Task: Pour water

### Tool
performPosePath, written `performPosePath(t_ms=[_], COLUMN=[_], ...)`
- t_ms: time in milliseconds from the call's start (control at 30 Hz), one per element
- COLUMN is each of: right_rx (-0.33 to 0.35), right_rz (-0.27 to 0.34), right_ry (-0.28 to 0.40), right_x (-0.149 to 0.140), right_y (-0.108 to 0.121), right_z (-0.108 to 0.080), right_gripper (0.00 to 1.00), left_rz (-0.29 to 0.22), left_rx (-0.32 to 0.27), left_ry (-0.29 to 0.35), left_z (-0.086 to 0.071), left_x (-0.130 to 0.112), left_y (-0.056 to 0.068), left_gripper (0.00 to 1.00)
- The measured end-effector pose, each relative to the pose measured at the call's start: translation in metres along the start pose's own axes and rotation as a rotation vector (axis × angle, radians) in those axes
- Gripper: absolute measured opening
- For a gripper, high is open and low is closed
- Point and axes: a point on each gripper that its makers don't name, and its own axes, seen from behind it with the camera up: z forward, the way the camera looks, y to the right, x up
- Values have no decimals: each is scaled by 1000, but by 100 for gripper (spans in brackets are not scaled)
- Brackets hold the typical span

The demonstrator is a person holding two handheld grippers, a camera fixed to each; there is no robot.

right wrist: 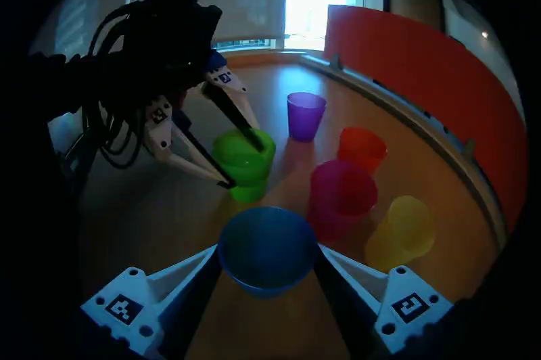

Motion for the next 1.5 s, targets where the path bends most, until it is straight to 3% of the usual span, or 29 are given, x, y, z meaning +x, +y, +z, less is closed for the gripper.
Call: performPosePath(t_ms=[333,700,1000,1500], right_rx=[-28,-38,-37,-77], right_rz=[-20,-14,-20,1], right_ry=[-39,-44,-48,-49], right_x=[-15,-20,-24,-36], right_y=[1,1,-3,-6], right_z=[-3,-5,-12,-36], right_gripper=[99,100,100,100], left_rz=[1,-8,-2,-28], left_rx=[4,8,6,66], left_ry=[-13,-34,-81,-76], left_z=[-1,-3,-7,-38], left_x=[-1,-3,-19,-31], left_y=[1,0,1,-5], left_gripper=[86,92,92,92])
